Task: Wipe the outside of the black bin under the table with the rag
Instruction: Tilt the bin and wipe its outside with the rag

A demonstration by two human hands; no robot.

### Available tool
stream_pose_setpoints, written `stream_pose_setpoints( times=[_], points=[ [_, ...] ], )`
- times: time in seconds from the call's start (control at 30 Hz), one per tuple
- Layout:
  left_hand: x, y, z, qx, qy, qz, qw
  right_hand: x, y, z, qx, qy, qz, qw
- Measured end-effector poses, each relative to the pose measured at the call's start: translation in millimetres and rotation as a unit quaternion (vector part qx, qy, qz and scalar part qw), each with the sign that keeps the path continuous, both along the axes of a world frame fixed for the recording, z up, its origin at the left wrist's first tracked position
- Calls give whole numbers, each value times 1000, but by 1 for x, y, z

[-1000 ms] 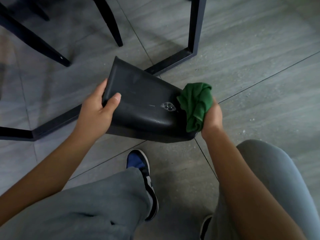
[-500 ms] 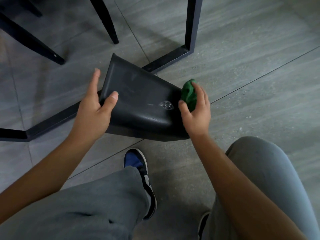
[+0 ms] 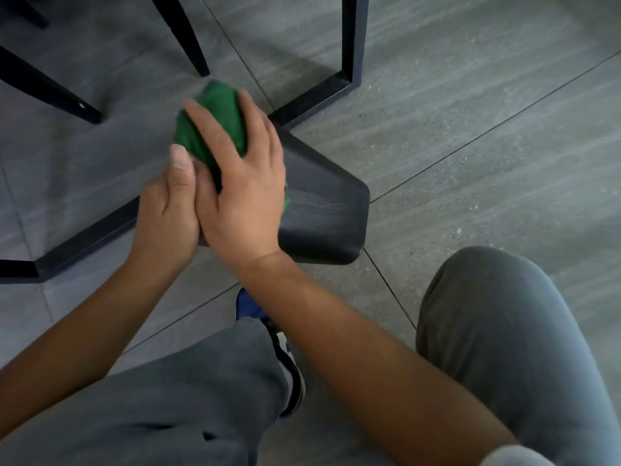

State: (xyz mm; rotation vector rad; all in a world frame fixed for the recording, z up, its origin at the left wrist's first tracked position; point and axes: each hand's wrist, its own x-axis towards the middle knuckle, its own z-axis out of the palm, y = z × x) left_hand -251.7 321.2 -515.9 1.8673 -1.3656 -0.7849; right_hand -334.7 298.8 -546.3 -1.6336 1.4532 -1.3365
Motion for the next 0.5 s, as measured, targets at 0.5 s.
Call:
stream_pose_setpoints(
  times=[0.5],
  points=[
    [27,2,-9,14,-72,-34,997,-121,-39,-133,249,106,-176,946]
  ],
)
